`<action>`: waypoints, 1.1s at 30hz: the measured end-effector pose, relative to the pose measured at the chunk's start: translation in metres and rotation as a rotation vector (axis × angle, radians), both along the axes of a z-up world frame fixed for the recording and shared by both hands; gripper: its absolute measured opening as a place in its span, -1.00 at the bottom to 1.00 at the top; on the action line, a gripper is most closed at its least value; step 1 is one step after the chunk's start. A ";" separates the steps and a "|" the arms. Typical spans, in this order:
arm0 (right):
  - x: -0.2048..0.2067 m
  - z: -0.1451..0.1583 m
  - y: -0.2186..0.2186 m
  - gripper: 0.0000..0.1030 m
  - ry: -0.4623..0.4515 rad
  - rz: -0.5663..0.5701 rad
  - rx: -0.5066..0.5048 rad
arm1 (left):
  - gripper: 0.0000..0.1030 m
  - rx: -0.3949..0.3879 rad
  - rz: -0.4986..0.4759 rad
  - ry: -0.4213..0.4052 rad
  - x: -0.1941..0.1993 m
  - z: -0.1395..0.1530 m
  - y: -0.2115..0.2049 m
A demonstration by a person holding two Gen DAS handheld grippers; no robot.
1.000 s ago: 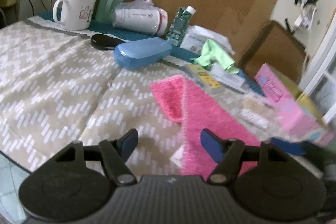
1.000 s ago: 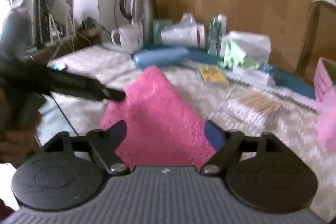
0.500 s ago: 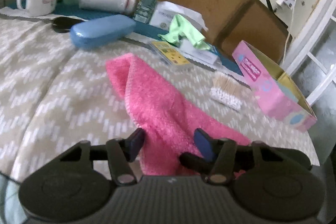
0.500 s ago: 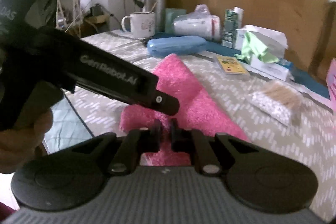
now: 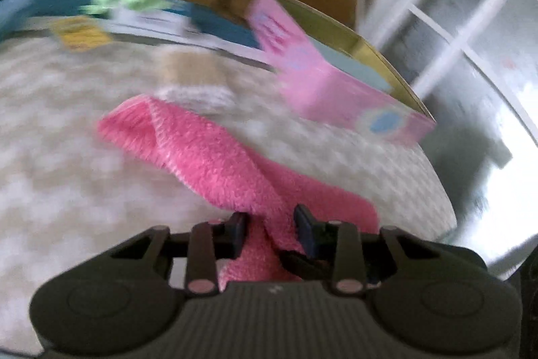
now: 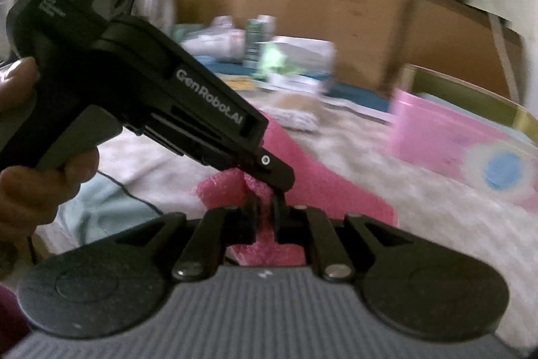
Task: Organize soft objects
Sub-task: 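Carry the pink towel into the pink tin with the left tool and release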
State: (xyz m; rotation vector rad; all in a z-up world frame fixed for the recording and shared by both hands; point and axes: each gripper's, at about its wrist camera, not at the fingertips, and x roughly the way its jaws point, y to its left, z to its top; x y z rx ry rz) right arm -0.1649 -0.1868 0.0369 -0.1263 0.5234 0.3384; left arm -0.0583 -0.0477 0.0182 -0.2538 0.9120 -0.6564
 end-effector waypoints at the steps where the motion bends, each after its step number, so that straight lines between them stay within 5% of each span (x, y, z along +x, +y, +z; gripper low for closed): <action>1: -0.003 -0.001 -0.008 -0.75 0.000 -0.026 0.001 | -0.40 0.007 -0.025 0.001 0.000 0.000 -0.013; 10: -0.019 -0.007 -0.082 -0.66 -0.022 -0.241 0.020 | -0.40 0.038 -0.192 -0.009 0.003 0.001 -0.118; 12: -0.021 -0.007 -0.094 -0.43 -0.040 -0.297 0.019 | -0.38 0.043 -0.205 -0.013 0.005 0.002 -0.133; 16: -0.026 -0.011 -0.118 0.42 -0.052 -0.392 0.040 | -0.38 0.045 -0.209 -0.005 0.010 0.003 -0.152; 18: -0.029 -0.019 -0.129 0.60 -0.032 -0.418 0.065 | -0.38 0.050 -0.212 -0.012 0.010 0.002 -0.155; 19: -0.029 -0.022 -0.136 0.59 -0.014 -0.416 0.103 | -0.38 0.053 -0.215 -0.018 0.009 0.002 -0.155; 21: -0.034 -0.024 -0.137 0.22 -0.026 -0.406 0.141 | -0.38 0.057 -0.218 -0.023 0.008 0.003 -0.157; 22: -0.034 -0.021 -0.132 -0.41 -0.031 -0.371 0.135 | -0.39 0.051 -0.220 -0.018 0.008 0.004 -0.156; 23: -0.032 -0.019 -0.129 -0.66 -0.029 -0.340 0.149 | -0.40 0.041 -0.222 -0.014 0.009 0.006 -0.158; 33: -0.001 0.040 -0.127 -0.66 -0.307 -0.331 0.141 | -0.40 -0.069 -0.180 -0.224 0.029 0.083 -0.142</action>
